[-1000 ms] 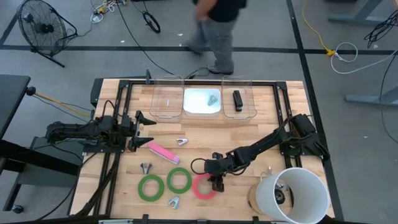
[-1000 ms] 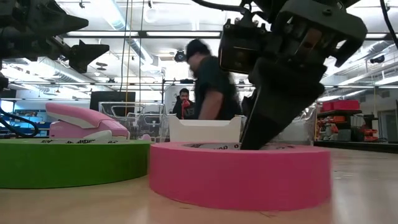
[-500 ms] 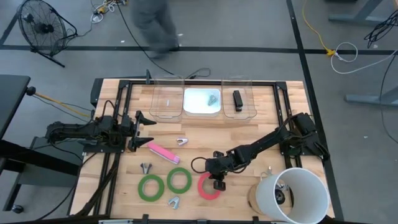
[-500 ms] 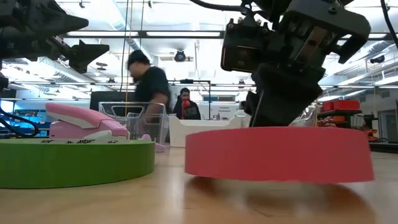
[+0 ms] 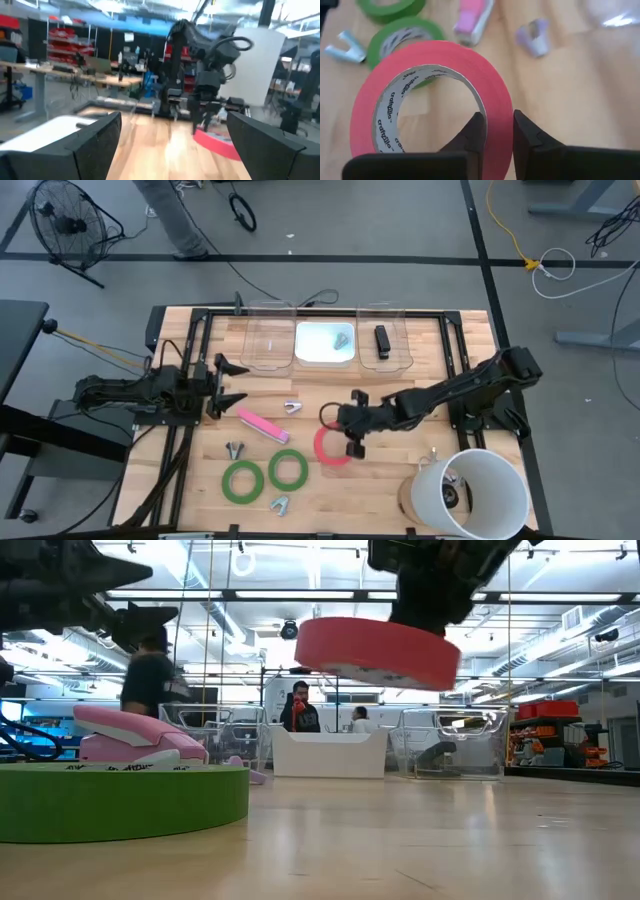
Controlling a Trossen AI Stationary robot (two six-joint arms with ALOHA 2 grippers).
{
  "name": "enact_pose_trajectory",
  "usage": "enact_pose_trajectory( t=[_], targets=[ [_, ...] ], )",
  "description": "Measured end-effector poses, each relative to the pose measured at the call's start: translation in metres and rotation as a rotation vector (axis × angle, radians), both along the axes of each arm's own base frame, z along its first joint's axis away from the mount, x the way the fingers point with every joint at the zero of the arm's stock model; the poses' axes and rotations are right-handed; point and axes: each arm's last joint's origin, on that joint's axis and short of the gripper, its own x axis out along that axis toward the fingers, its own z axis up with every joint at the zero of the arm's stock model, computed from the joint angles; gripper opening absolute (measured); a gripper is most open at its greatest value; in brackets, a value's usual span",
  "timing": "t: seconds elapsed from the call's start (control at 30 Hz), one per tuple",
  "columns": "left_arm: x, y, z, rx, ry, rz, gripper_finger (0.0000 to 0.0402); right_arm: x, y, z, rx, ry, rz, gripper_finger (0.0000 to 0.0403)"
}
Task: Pick and place Stapler, Stapler remover, tape
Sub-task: Put the pink tape into the left transparent bin
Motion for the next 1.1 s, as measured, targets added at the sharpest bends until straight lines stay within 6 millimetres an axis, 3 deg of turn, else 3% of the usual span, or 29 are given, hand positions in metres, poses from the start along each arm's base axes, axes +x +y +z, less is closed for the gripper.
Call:
enact_pose_trajectory(
  t=[0.23, 0.57, 1.1],
  targets=[
    [-0.001, 0.0, 0.005, -0.001, -0.05, 0.0, 0.0367, -0.004, -0.03, 0.03, -0.104, -0.117, -0.042, 0.0049],
    [-0.001, 0.0, 0.005, 0.0, -0.055, 0.0, 0.0367, 0.004, -0.066, 0.04, -0.161, -0.191, -0.088, 0.0049],
    [-0.002, 0.004, 0.006, -0.05, -0.072, 0.113, 0.0367, 0.007, -0.076, 0.043, -0.157, -0.228, -0.062, 0.0049]
  ],
)
